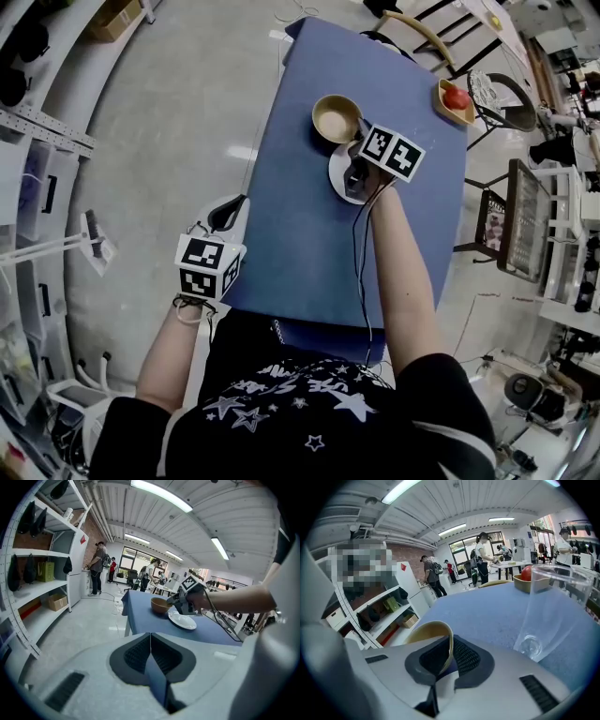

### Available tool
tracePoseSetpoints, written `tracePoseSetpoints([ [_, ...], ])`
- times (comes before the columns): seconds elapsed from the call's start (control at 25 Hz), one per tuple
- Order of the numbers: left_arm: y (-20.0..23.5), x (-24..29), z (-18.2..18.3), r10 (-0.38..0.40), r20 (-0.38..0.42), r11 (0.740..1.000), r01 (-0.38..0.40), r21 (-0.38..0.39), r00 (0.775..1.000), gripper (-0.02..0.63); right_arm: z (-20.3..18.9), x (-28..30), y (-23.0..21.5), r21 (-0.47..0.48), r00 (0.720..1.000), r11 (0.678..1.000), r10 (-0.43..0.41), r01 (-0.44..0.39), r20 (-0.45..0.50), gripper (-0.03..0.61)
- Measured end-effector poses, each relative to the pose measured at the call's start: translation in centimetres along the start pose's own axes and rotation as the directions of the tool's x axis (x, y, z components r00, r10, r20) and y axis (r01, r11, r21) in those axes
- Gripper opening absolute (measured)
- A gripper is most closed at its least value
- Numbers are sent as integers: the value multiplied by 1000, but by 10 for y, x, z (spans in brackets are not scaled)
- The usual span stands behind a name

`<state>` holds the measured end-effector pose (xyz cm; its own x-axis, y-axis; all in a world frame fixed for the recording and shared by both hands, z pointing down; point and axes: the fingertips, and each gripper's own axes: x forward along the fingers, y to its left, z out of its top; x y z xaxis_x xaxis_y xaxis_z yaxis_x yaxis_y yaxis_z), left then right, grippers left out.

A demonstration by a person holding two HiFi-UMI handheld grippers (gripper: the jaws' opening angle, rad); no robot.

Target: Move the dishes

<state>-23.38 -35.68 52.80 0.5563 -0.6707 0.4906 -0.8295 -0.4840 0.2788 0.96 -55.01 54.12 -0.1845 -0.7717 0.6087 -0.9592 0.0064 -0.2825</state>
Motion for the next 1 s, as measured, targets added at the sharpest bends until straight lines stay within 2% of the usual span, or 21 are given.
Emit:
tracePoseSetpoints([
  [0.08, -1, -2, 0, 3, 2, 1000, -3, 0, 1000, 20, 1, -1, 2, -27, 1000, 1000, 6, -6, 8, 50],
  [0.16, -3, -4, 1, 9, 7, 1000, -9, -2, 1000, 20, 2, -3, 5, -47, 1000, 999, 16, -15, 13, 111],
  [0.36, -10, -14, 6, 19, 28, 1000, -19, -11, 999, 20, 3, -19, 13, -65, 999, 997, 32, -31, 20, 129],
  [0.52, -23, -22, 17, 28, 58, 1000, -28, -3, 998, 20, 4, -43, 20, -76, 997, 995, 64, -62, 30, 129],
  [0.72, -50, -35, 34, 39, 98, 999, -40, 13, 994, 20, 14, -93, 30, -134, 989, 983, 132, -122, 69, 127],
  [1.0, -98, -45, 49, 39, 147, 998, -45, 43, 988, 20, 21, -160, 18, -251, 974, 956, 186, -151, 126, 56],
])
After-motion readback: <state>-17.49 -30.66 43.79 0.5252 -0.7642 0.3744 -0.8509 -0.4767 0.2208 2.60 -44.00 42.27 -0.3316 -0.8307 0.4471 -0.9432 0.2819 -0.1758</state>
